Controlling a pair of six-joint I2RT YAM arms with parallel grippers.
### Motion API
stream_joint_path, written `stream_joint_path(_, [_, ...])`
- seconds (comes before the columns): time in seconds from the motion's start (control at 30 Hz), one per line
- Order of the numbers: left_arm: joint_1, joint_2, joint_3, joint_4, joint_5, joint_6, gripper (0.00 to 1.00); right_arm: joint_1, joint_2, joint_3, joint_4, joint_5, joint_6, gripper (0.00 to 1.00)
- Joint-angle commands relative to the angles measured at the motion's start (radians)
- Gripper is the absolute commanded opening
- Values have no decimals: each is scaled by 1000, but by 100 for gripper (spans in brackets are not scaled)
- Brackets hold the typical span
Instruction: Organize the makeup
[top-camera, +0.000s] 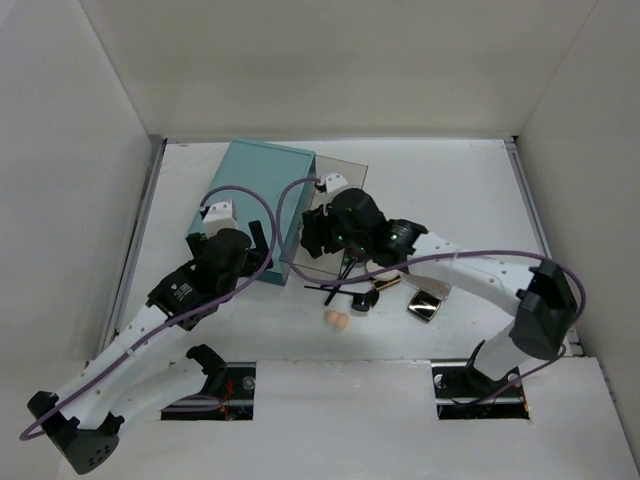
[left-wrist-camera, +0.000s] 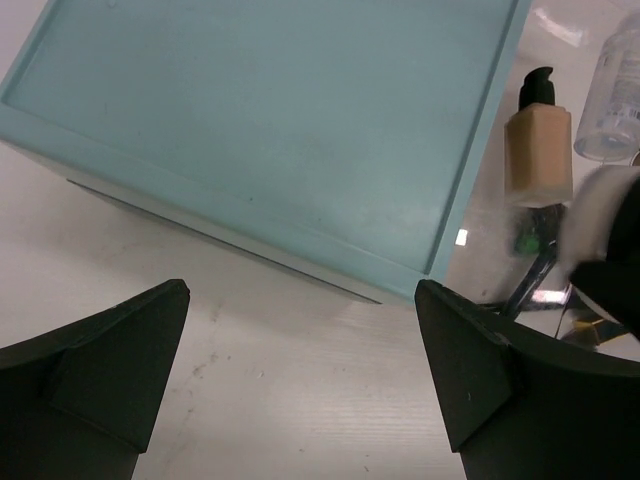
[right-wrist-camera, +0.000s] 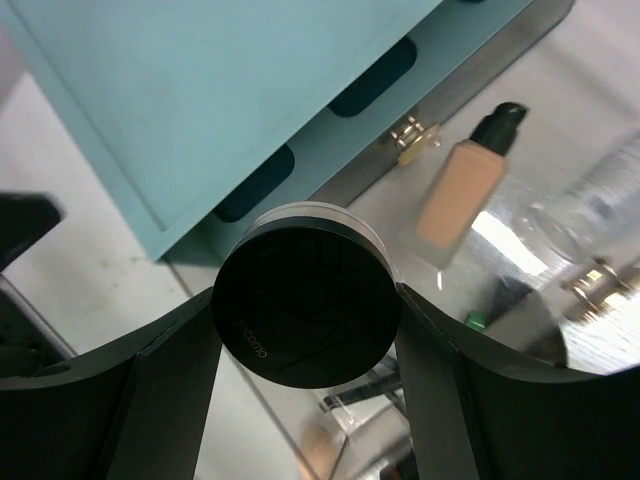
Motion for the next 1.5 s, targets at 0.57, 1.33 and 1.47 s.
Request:
stream_joint_path(0.57, [-115, 38, 21, 18, -45, 32, 100, -19, 205, 183, -131, -46, 38, 84])
stream_joint_path(1.33, [-510, 577, 389, 279, 151, 253, 100, -438, -602, -323, -237, 218, 306, 100])
stream_joint_path(1.47, [-540, 687, 412, 282, 248, 225, 100, -519, -703, -404, -258, 207, 346, 100])
